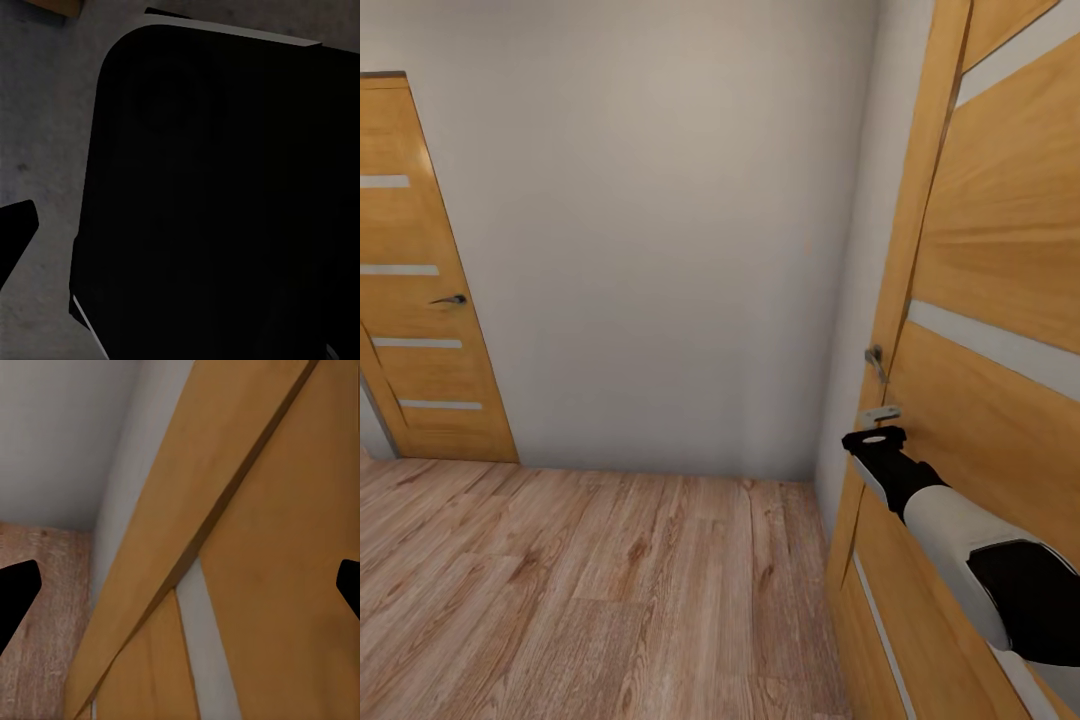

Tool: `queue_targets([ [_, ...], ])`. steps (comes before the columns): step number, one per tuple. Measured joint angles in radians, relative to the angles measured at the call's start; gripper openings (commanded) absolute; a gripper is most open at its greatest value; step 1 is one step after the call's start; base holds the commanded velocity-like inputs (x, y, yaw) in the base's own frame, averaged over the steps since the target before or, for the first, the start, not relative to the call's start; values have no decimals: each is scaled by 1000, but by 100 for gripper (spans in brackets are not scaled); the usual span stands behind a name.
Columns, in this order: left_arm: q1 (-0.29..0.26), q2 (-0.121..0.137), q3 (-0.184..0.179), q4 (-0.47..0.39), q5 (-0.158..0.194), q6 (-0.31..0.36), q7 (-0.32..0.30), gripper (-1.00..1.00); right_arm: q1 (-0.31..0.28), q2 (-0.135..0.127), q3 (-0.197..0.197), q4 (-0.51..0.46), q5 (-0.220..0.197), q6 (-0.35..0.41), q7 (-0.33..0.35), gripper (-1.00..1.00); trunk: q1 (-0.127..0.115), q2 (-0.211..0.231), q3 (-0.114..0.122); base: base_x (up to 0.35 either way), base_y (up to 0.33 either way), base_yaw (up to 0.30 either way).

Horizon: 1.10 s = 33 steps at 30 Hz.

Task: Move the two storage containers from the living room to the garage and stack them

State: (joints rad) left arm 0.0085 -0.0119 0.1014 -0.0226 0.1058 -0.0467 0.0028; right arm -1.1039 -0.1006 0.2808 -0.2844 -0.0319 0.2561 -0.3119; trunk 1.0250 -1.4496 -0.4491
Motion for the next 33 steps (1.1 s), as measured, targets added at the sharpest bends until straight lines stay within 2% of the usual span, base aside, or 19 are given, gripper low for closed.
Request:
queue_targets([
  [4,0,0,0,0,0,0,0,100,0,-2,1,-6,-1,7,3,100,0,0,0,0,0,0],
  [6,0,0,0,0,0,0,0,100,0,11,0,-8,11,13,-2,100,0,0,0,0,0,0],
  [9,0,0,0,0,0,0,0,100,0,63,0,-9,11,16,-2,100,0,0,0,0,0,0],
  [11,0,0,0,0,0,0,0,100,0,108,0,-8,10,17,-1,100,0,0,0,0,0,0],
  [14,0,0,0,0,0,0,0,100,0,148,0,-7,10,18,-1,100,0,0,0,0,0,0],
  [18,0,0,0,0,0,0,0,100,0,186,-1,2,9,18,0,100,0,0,0,0,0,0],
  [20,0,0,0,0,0,0,0,100,0,219,0,10,7,16,2,100,0,0,0,0,0,0],
  [24,0,0,0,0,0,0,0,100,0,239,-1,46,7,11,3,100,0,0,0,0,0,0],
  [27,0,0,1,0,0,0,0,100,2,247,-2,126,8,-10,5,100,0,0,0,0,0,0],
  [33,0,-1,2,0,0,0,0,100,22,248,-2,191,7,-34,13,100,0,0,0,0,0,0],
])
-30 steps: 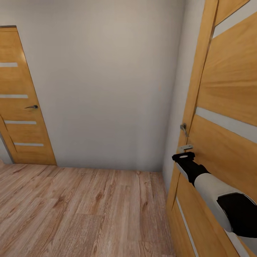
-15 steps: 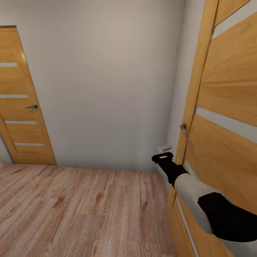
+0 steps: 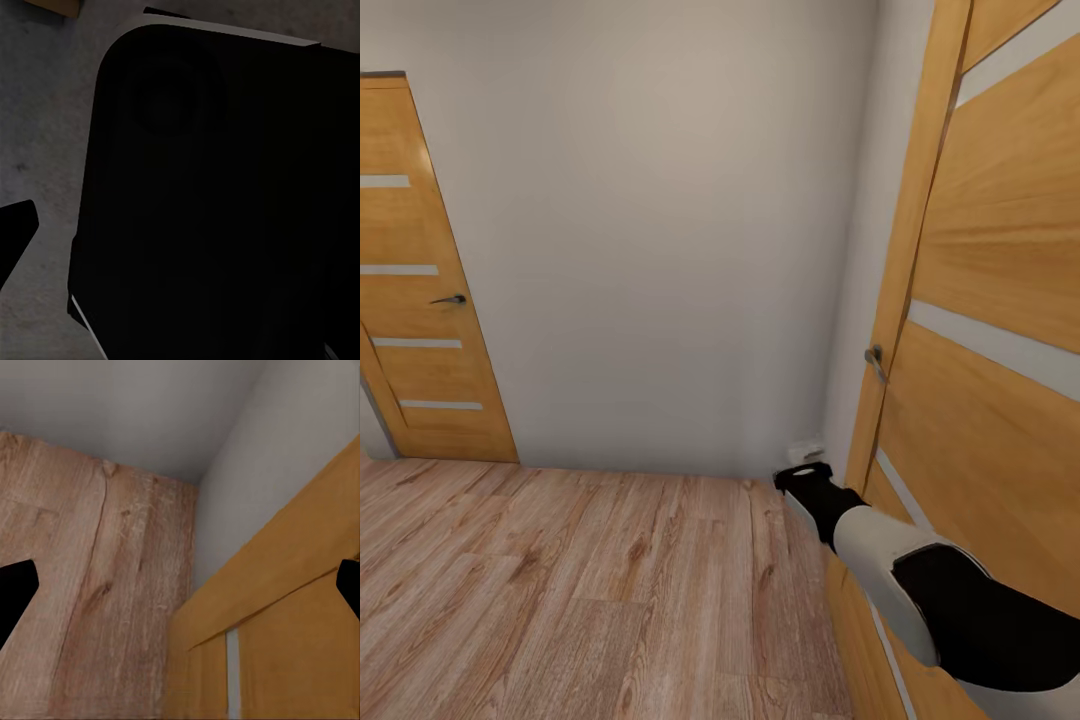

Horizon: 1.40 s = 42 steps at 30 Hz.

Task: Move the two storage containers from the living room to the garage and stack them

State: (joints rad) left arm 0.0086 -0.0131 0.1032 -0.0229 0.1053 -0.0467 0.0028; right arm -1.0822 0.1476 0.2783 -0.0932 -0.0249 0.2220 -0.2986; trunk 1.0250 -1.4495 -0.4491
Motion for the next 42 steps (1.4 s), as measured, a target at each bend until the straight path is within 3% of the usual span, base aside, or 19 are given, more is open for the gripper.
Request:
queue_targets([
  [6,0,0,0,0,0,0,0,100,83,-5,-4,100,0,-7,16,100,0,0,0,0,0,0],
  [12,0,0,0,0,0,0,0,100,397,-22,-7,121,-1,-63,60,100,0,0,0,0,0,0],
  [16,0,0,0,0,0,0,0,100,651,-66,-8,124,-1,-128,118,100,0,0,0,0,0,0],
  [21,0,-1,0,0,0,0,0,100,859,-123,-7,124,-1,-177,184,100,0,0,0,0,0,0],
  [25,0,-1,0,0,0,0,0,100,908,-144,-5,124,-1,-231,191,100,0,0,0,41,0,0],
  [30,0,0,-3,0,-1,0,0,100,923,-162,-4,124,0,-257,193,100,0,0,0,208,0,0],
  [42,0,1,-3,0,0,0,0,100,926,-168,-4,122,3,-256,182,100,-1,0,0,312,0,0],
])
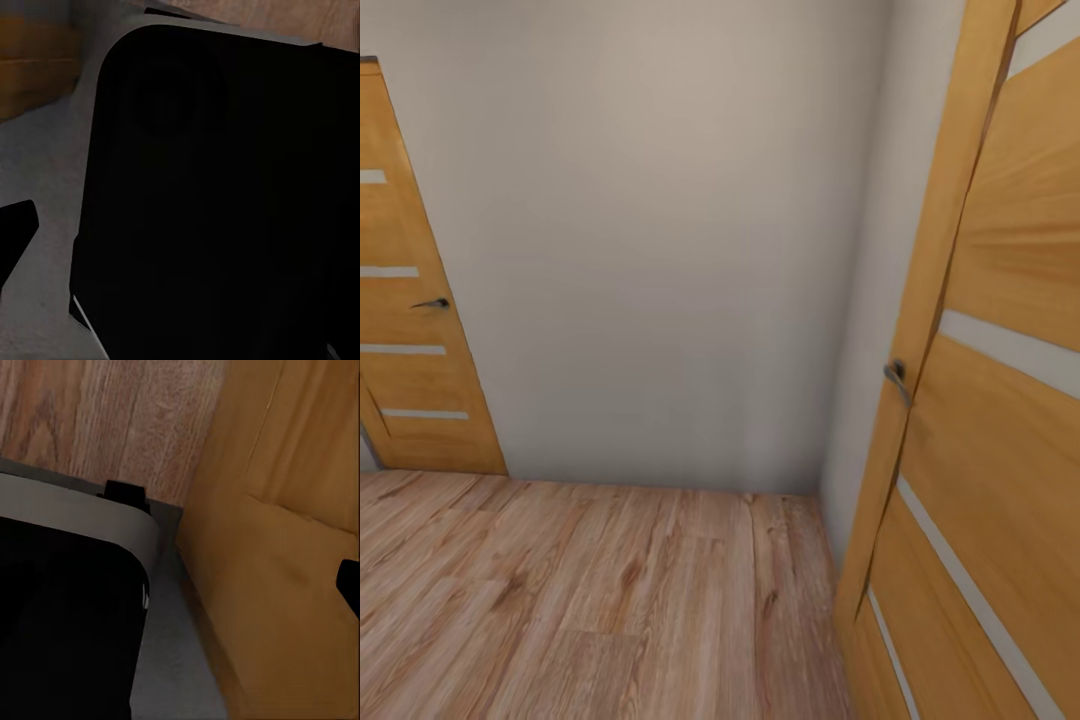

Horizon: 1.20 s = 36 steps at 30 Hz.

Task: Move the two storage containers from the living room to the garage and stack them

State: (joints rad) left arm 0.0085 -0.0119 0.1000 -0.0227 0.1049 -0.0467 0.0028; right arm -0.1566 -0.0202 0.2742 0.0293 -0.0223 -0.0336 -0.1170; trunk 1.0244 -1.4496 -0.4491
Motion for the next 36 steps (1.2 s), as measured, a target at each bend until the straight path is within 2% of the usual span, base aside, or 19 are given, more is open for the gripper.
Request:
queue_targets([
  [24,0,0,1,0,1,0,0,100,0,0,2,0,2,-3,0,100,0,0,0,318,0,4],
  [36,0,0,1,0,1,0,0,100,0,-1,2,0,4,-11,1,100,0,0,0,296,0,230],
])
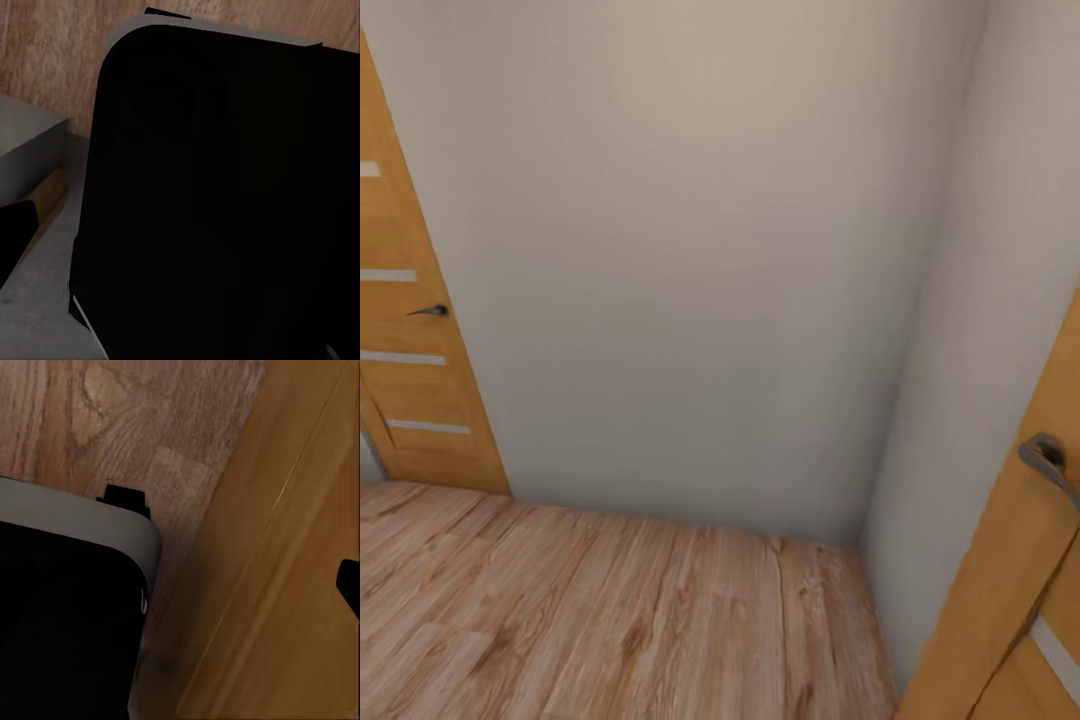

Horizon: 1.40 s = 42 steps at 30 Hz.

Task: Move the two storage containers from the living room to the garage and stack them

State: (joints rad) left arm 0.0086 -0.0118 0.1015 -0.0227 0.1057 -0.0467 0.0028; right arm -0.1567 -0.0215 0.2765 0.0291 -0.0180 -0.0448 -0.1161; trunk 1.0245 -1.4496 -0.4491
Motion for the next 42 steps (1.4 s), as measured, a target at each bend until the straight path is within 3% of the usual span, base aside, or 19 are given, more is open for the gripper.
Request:
queue_targets([
  [18,0,0,0,0,0,0,0,100,0,0,1,0,2,3,0,100,0,0,0,245,0,267],
  [42,0,2,0,0,0,0,0,100,0,1,7,0,5,-2,-1,100,0,0,0,67,0,267],
])
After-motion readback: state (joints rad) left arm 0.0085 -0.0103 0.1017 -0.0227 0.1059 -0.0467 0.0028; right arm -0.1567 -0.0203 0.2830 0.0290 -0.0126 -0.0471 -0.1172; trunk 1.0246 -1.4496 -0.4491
